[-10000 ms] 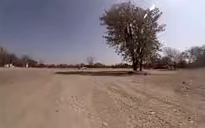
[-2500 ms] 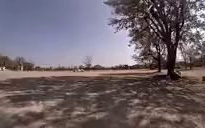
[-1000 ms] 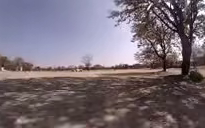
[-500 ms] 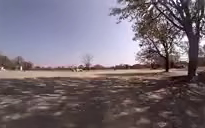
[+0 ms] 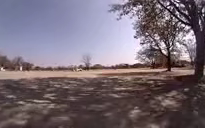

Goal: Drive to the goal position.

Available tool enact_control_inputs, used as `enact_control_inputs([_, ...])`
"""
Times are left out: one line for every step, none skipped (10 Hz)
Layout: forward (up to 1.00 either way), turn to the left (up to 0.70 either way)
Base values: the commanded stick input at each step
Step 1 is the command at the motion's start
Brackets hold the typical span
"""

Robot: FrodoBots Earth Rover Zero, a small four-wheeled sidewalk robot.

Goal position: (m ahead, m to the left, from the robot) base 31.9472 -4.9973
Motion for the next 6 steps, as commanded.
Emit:
enact_control_inputs([1.00, 0.00])
enact_control_inputs([1.00, 0.00])
enact_control_inputs([1.00, 0.00])
enact_control_inputs([1.00, 0.00])
enact_control_inputs([1.00, 0.00])
enact_control_inputs([1.00, 0.00])
